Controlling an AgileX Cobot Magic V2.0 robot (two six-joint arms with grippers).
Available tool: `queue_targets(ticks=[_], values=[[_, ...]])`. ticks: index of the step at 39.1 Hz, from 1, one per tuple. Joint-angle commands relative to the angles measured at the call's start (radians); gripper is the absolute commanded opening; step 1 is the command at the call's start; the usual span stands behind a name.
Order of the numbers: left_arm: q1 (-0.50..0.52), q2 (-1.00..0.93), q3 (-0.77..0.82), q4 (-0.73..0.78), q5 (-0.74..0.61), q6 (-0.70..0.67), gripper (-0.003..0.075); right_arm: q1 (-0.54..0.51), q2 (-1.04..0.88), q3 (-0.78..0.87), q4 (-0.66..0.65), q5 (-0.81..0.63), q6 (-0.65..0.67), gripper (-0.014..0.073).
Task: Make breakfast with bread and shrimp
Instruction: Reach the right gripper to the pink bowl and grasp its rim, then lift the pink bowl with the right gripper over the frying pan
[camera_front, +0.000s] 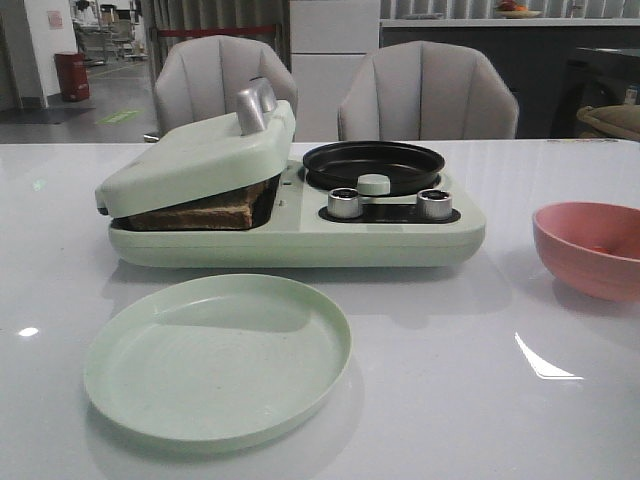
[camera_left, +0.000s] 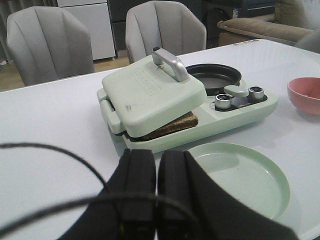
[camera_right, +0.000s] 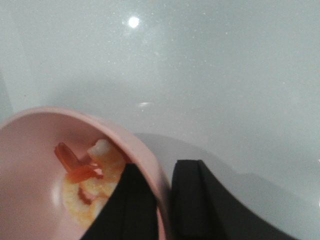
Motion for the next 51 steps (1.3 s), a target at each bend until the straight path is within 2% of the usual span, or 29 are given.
queue_targets(ticks=[1,15,22,28,37,42,51], values=[[-0.006,0.013,-0.026,-0.021,-0.077,-0.008,0.0113,0.002,-0.014,-0.049,0.026,0.014,-0.010,0.0149],[-0.006,0.013,-0.026,-0.021,-0.077,-0.008,0.0113,0.002,0.006,-0.051,0.123,-0.033,-0.010,0.0150],[-0.006,0.013,-0.026,-0.021,-0.077,-0.008,0.0113,0.017,0.004,-0.141,0.114,0.031,-0.053,0.0150],[-0.006,0.013,-0.026,-0.021,-0.077,-0.008,0.0113,0.094,-0.005,-0.259,0.064,0.071,-0.071,0.0150],[-0.006,0.013,-0.026,-0.021,-0.077,-0.008,0.0113,0.282,-0.016,-0.412,-0.005,0.041,-0.064,0.0150],[-0.006,0.013,-0.026,-0.021,-0.077,-0.008,0.0113,0.369,-0.014,-0.457,-0.010,-0.063,-0.052,0.0150],[-0.006,0.013,-0.026,-0.021,-0.077,-0.008,0.0113,0.487,0.026,-0.467,-0.070,-0.420,-0.061,0.0150]])
